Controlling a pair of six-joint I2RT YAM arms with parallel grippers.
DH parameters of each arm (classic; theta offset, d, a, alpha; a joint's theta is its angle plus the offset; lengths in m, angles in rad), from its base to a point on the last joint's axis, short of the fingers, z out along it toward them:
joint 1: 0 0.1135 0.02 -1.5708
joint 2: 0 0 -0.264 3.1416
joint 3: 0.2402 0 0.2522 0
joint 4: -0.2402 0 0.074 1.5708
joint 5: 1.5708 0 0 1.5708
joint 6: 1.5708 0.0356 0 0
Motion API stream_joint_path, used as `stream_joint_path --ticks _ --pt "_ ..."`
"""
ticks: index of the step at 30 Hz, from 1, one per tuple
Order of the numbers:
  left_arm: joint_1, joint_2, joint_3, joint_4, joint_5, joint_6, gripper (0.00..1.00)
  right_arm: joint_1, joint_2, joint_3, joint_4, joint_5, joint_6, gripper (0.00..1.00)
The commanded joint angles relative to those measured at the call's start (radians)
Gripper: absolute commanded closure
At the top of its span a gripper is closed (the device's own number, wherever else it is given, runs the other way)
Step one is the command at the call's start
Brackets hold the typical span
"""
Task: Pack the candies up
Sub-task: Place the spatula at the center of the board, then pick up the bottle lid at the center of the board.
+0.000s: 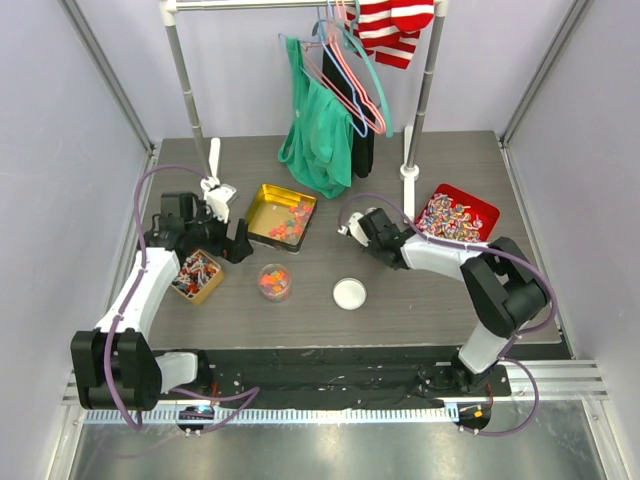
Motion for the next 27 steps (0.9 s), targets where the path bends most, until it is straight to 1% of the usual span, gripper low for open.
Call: stream_joint_path --ticks 1,4,5,7,8,11,13,14,18,22,27 --pt "0.005 -0.02 -0.012 -0.005 0.102 0.052 0.0 -0.005 -0.105 0.0 0.01 -0.018 0.023 0.66" --pt "0.005 -0.031 -0.017 -0.036 0.179 0.089 0.0 -0.002 -0.189 -0.015 0.005 -0.064 0.009 0.66" --pt "0.005 -0.032 -0.018 -0.047 0.217 0.105 0.0 0.003 -0.235 -0.021 0.002 -0.101 0.0 0.66" --pt "0.005 -0.033 -0.018 -0.07 0.253 0.143 0.0 0.009 -0.273 -0.031 -0.022 -0.148 0.0 0.66" --pt "0.005 -0.032 -0.018 -0.087 0.283 0.154 0.0 0.012 -0.295 -0.023 -0.039 -0.214 0.0 0.66" --pt "0.005 -0.028 -0.014 -0.128 0.325 0.192 0.0 0.043 -0.301 -0.005 -0.111 -0.329 -0.003 0.67" --pt "0.004 -0.023 -0.009 -0.15 0.359 0.224 0.0 0.07 -0.275 0.0 -0.139 -0.346 -0.011 0.68" --pt "0.004 -0.022 -0.009 -0.16 0.365 0.232 0.0 0.104 -0.258 0.002 -0.139 -0.331 -0.011 0.68" --pt "-0.004 -0.008 -0.01 -0.163 0.359 0.241 0.0 0.153 -0.137 0.018 -0.14 -0.311 0.003 0.71" --pt "-0.031 0.02 -0.012 -0.151 0.327 0.238 0.0 0.169 -0.071 0.041 -0.131 -0.296 0.035 0.71" --pt "-0.047 0.047 -0.012 -0.133 0.293 0.226 0.0 0.17 -0.05 0.048 -0.131 -0.302 0.04 0.71"
